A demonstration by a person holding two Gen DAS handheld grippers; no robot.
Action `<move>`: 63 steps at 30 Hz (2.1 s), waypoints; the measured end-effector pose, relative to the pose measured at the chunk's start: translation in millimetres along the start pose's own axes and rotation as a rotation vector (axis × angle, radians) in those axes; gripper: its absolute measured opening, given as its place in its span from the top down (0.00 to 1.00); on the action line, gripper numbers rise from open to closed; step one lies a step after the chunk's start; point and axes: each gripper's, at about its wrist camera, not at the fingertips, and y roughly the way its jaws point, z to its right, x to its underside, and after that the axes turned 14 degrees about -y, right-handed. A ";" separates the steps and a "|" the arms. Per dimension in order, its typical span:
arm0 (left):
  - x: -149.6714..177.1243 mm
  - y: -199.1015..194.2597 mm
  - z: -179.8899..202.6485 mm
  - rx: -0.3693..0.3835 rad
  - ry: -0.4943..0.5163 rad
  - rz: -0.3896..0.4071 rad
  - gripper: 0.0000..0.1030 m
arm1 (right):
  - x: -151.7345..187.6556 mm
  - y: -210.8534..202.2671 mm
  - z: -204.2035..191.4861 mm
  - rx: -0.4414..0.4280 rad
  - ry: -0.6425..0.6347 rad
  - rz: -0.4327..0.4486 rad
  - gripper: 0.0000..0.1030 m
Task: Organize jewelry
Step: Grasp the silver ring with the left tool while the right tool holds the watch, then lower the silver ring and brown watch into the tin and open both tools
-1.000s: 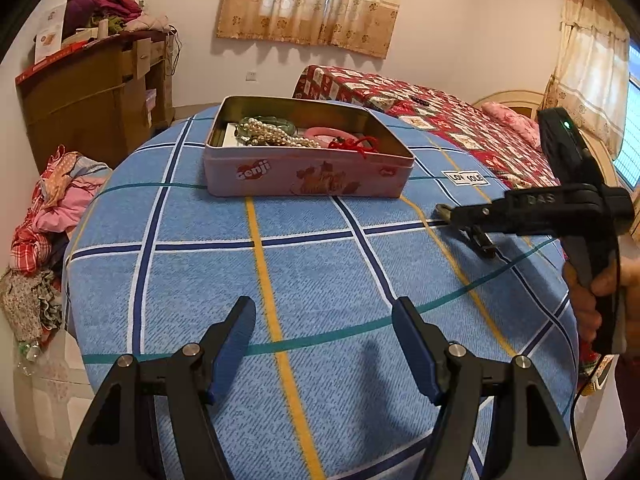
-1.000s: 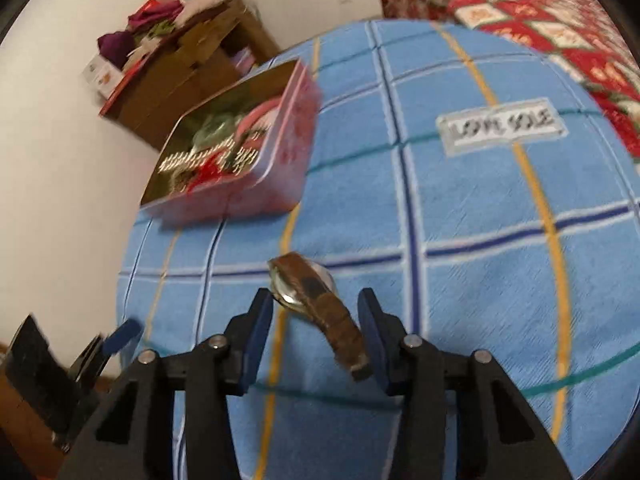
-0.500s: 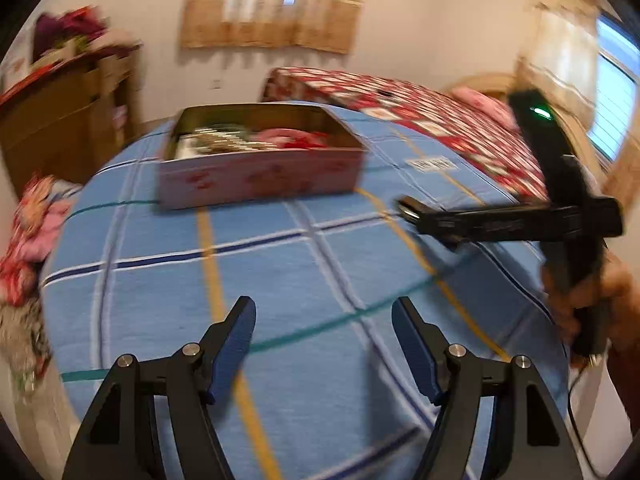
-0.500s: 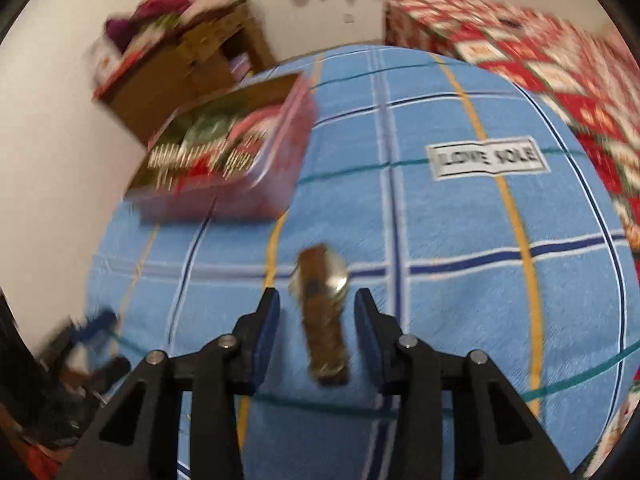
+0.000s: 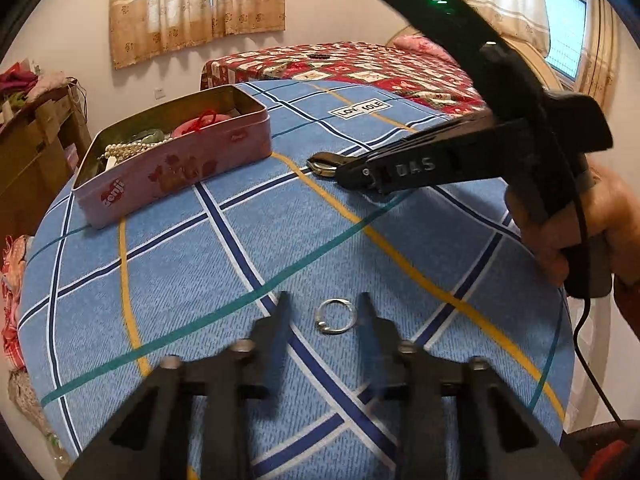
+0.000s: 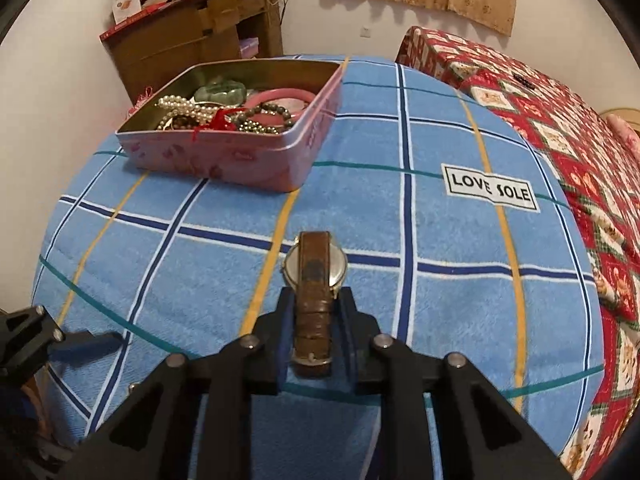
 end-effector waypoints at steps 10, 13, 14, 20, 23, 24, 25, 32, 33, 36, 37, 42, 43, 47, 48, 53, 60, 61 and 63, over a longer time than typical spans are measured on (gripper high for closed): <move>-4.5 -15.6 -5.9 0.044 -0.027 0.072 0.82 | -5.8 -25.3 14.4 -0.070 0.120 0.120 0.77; -14.3 -26.0 -10.0 0.037 -0.044 0.112 0.82 | -9.6 -34.9 16.7 -0.103 0.155 0.163 0.77; -17.3 -28.3 -12.1 0.036 -0.049 0.122 0.82 | -11.1 -38.0 16.2 -0.108 0.162 0.175 0.77; -46.8 -46.9 -33.8 0.012 -0.094 0.214 0.82 | -33.6 -49.1 15.0 -0.203 0.213 0.255 0.77; -65.7 -47.4 -47.8 -0.018 -0.120 0.248 0.81 | -54.3 -47.5 11.8 -0.211 0.225 0.288 0.77; -74.2 -46.5 -53.5 -0.029 -0.127 0.260 0.81 | -60.4 -45.9 11.4 -0.215 0.229 0.296 0.77; -80.5 -45.5 -57.4 -0.033 -0.131 0.269 0.81 | -68.5 -42.2 11.7 -0.226 0.238 0.303 0.77; -122.1 -32.3 -84.3 -0.057 -0.163 0.332 0.81 | -113.9 0.3 14.5 -0.201 0.268 0.287 0.77; -128.8 -26.5 -89.0 -0.063 -0.172 0.337 0.81 | -116.1 4.8 15.2 -0.195 0.273 0.283 0.77; -140.2 -10.7 -99.7 -0.078 -0.196 0.328 0.81 | -125.0 23.7 16.1 -0.171 0.278 0.266 0.76; -142.9 -5.8 -102.1 -0.088 -0.201 0.323 0.81 | -127.7 30.7 16.5 -0.173 0.280 0.260 0.76; -156.8 22.6 -114.3 -0.115 -0.225 0.288 0.81 | -137.0 53.4 12.4 -0.130 0.246 0.229 0.76; -158.4 26.2 -115.3 -0.121 -0.225 0.284 0.81 | -137.9 58.5 12.7 -0.129 0.247 0.220 0.76; -162.0 40.2 -118.8 -0.144 -0.225 0.263 0.81 | -138.7 67.7 14.1 -0.093 0.241 0.213 0.77; -161.9 43.2 -120.1 -0.147 -0.227 0.257 0.81 | -140.2 68.4 14.1 -0.095 0.240 0.215 0.77; -160.6 55.1 -126.5 -0.162 -0.251 0.231 0.81 | -138.9 69.1 12.8 -0.052 0.225 0.222 0.86; -157.5 66.5 -130.0 -0.189 -0.267 0.196 0.81 | -135.6 67.0 13.7 -0.069 0.233 0.265 0.83; -157.8 66.1 -129.3 -0.192 -0.266 0.195 0.81 | -134.2 65.1 15.6 -0.078 0.246 0.270 0.81; -158.9 66.8 -128.5 -0.195 -0.268 0.188 0.74 | -132.0 58.5 17.7 -0.078 0.268 0.292 0.80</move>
